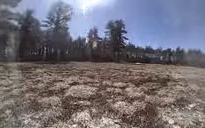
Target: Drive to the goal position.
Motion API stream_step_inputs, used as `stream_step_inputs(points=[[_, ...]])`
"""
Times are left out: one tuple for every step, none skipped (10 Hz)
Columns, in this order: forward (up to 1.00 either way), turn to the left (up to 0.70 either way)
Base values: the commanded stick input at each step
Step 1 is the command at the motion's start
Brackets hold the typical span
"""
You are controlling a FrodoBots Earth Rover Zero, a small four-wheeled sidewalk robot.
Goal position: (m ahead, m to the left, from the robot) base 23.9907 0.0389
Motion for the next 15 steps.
stream_step_inputs(points=[[0.7,0.0],[0.7,0.0],[0.7,0.0],[0.7,0.0],[0.7,0.0],[0.7,0.0],[0.7,0.0],[0.7,0.0],[0.7,0.0],[0.7,0.0],[0.7,0.0],[0.7,0.0],[0.7,0.0],[0.7,0.0],[0.7,0.0]])
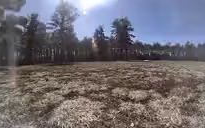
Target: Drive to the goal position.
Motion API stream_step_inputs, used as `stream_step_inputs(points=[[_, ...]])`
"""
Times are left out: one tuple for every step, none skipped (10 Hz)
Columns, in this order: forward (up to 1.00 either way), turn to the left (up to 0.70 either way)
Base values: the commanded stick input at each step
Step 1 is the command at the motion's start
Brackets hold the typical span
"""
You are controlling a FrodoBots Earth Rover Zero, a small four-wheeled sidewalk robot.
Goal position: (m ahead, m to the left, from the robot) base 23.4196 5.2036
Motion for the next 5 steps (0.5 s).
stream_step_inputs(points=[[0.7,0.0],[0.7,0.0],[0.7,0.0],[0.7,0.0],[0.7,0.0]])
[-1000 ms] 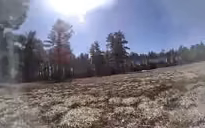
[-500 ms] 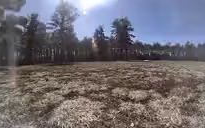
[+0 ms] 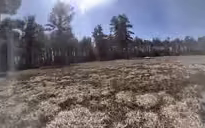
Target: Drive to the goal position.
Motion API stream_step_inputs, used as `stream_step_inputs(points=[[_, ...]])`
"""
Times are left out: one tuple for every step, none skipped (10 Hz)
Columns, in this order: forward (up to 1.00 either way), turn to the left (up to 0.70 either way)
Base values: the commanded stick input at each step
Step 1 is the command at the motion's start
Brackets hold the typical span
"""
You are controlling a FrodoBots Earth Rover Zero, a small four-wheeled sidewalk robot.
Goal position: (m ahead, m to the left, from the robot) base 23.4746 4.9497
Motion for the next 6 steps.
stream_step_inputs(points=[[0.7,0.0],[0.7,0.0],[0.7,0.0],[0.7,0.0],[0.7,0.0],[0.7,0.01]])
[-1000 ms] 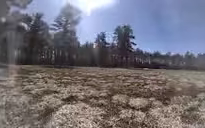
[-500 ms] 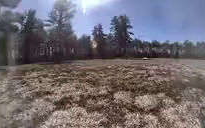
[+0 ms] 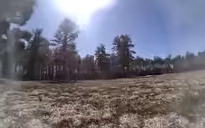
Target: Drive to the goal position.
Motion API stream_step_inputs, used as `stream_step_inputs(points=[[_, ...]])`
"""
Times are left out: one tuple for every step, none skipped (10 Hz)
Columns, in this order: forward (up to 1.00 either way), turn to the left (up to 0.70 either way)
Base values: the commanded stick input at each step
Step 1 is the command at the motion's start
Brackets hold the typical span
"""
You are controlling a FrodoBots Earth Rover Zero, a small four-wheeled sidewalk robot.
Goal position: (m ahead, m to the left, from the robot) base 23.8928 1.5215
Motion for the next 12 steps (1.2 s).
stream_step_inputs(points=[[0.7,0.02],[0.7,0.0],[0.7,0.0],[0.7,0.0],[0.7,0.0],[0.7,0.0],[0.7,0.0],[0.7,0.0],[0.7,0.0],[0.7,0.0],[0.7,0.0],[0.7,0.0]])
